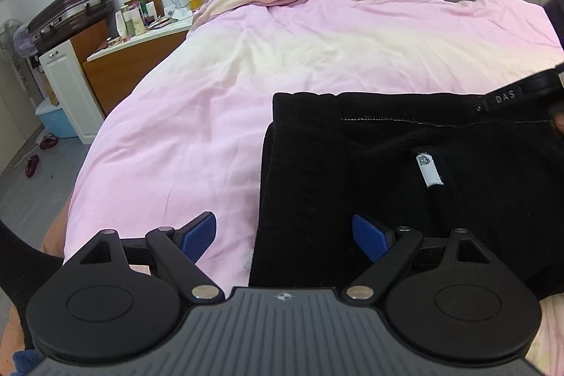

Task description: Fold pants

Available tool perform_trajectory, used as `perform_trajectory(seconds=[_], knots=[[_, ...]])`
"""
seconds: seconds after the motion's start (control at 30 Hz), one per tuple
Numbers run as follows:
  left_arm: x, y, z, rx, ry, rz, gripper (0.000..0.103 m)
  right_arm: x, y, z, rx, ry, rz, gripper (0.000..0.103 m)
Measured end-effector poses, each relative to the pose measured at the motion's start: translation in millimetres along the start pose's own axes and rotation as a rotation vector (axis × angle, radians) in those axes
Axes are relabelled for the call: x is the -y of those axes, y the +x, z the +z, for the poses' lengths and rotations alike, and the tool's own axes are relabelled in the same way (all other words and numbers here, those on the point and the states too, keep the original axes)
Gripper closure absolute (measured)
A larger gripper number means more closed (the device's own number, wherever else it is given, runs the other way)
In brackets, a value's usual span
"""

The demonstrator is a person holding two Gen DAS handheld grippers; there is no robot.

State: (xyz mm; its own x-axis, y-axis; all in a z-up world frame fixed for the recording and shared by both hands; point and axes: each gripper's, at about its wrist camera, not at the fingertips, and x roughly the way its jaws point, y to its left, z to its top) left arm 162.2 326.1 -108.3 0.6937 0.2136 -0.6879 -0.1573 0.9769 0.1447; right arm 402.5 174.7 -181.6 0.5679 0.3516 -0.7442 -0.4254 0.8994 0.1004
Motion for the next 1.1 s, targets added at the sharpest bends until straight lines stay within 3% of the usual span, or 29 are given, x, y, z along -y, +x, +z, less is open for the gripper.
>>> perform_trajectory(seconds=[0.17,0.3,0.43,0.5,0.7,0.87,1.1], knots=[[2.9,-2.7,1.6,0.002,-0.015,0.005,0.001,21.3,-26.2,-6.7,0.031,0.057,0.079,0.056],[6.2,-13.0,3.4,0.035,-0.025,0.025,0.001,60.4,-83.1,-27.7,0.090,0.083,0.117,0.056],[30.9,-35.8,8.9,0.143,0.125,0.120,0.001,123.1,-151.6,-57.6,0.146,0.131,0.096,0.055],[45.7,-46.1,11.1,0.170,0.184,0.121,0.001,164.1,-186.8,-75.7,0.173,0.193,0.069,0.055],[92.7,-78.5,25.4,0.194,0.174,0.028,0.001,269.1,-282.0,-130.3,0.285,0.296,-0.030,0.040],[159.4,-104.5,34.7,0.214,0.161,-0.085,0.001,333.3,-336.3,-164.3,0.391,0.371,-0.105,0.031],[267.1,-112.6,64.7,0.167,0.207,-0.265,0.000,425.3,-341.3,-207.6,0.425,0.620,-0.206,0.031]])
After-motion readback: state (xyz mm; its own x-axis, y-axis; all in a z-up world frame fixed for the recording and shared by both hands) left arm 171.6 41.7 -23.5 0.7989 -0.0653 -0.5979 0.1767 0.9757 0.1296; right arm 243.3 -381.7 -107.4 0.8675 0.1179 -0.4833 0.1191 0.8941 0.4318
